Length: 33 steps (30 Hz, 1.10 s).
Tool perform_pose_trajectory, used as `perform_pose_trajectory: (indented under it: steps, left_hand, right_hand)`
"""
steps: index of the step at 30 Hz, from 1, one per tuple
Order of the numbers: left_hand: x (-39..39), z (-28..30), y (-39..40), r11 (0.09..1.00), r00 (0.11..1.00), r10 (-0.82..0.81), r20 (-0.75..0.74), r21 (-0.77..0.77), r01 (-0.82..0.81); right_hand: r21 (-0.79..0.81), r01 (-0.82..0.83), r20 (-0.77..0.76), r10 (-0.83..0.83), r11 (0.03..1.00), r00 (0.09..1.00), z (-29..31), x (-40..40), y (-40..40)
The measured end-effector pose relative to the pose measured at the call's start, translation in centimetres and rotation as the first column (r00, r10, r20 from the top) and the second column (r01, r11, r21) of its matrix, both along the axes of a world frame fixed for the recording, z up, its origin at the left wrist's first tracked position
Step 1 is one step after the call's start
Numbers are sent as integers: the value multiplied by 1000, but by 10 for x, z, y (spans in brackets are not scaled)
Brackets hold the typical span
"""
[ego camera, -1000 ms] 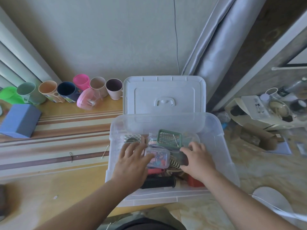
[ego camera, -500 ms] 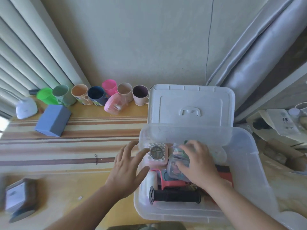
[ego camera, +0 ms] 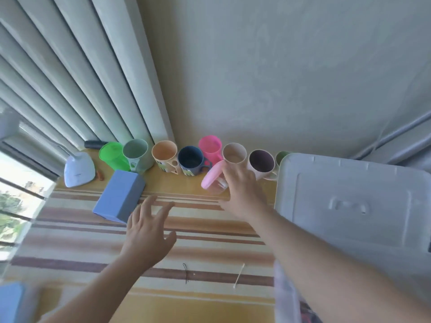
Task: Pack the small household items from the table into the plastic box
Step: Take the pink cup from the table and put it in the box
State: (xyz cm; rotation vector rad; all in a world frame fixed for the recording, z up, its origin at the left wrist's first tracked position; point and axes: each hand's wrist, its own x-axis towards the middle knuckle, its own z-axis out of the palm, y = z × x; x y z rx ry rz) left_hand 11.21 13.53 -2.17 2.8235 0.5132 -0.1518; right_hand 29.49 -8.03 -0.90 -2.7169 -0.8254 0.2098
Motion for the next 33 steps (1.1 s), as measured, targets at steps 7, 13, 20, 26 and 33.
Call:
perform_pose_trajectory:
  steps: [7, 13, 20, 26, 33]
  left_hand:
    - [-17, -59, 59, 995, 996, 74, -49, -60, -77]
    - [-34, -87, 36, 976, 998, -24, -59, -218, 11]
    - [-24, -73, 9, 891, 994, -92, 54, -442, 106]
    - [-58, -68, 4, 836, 916, -402, -21, -418, 357]
    - [-120, -73, 14, 874, 974, -226, -31, -447, 189]
  right_hand:
    - [-297, 45, 134, -5, 954, 991, -81, 39, 40]
    - [-241, -118, 311, 192, 963, 931, -82, 46, 35]
    - [51, 371, -690, -236, 927, 684, -47, -57, 35]
    - [-46, 560, -941, -223, 827, 253, -70, -145, 44]
    - [37, 642, -708, -433, 766, 558, -78, -176, -1]
